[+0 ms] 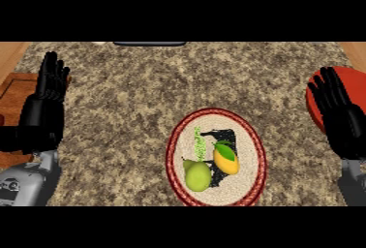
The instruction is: Pick the lemon from the placemat and place it in the bowl
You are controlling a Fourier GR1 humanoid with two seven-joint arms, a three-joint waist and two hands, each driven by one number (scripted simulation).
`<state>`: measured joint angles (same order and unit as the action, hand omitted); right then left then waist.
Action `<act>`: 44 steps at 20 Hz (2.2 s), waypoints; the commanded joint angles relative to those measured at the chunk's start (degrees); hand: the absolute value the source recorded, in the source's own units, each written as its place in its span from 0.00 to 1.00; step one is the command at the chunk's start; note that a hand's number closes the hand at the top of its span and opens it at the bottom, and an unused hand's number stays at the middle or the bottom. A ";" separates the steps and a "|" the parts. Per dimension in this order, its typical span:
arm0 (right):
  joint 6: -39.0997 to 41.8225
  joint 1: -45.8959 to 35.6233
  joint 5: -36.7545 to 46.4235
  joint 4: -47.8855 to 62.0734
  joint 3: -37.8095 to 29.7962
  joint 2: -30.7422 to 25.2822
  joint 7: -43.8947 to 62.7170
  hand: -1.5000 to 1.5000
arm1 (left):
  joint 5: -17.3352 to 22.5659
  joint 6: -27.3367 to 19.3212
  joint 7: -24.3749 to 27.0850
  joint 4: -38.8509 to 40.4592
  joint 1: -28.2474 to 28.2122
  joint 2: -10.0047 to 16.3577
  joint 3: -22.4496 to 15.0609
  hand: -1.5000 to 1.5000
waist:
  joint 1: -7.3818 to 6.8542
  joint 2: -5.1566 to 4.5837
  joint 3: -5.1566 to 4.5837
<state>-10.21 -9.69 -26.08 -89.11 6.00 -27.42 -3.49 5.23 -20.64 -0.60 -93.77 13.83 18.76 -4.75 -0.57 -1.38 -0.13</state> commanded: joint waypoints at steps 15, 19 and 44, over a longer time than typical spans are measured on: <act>0.48 16.53 36.87 -11.58 11.98 -11.46 -32.06 0.00 | 1.57 5.21 -6.51 5.98 -4.81 3.06 1.36 0.50 | 1.89 1.54 0.19; 2.39 20.17 36.98 -12.70 6.15 -13.38 -33.14 0.00 | 1.88 9.32 -3.65 6.72 -7.03 4.30 4.30 0.50 | 1.00 1.47 0.13; 35.48 -16.49 50.10 -19.15 23.80 -9.06 20.63 0.00 | -1.67 10.88 -4.82 6.26 -5.98 0.01 4.39 0.50 | -0.85 1.20 0.05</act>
<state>20.98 -20.54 21.12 -111.97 23.86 -41.31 11.82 4.58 -9.29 -7.08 -88.04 8.89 20.33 0.31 -1.27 -0.12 -0.09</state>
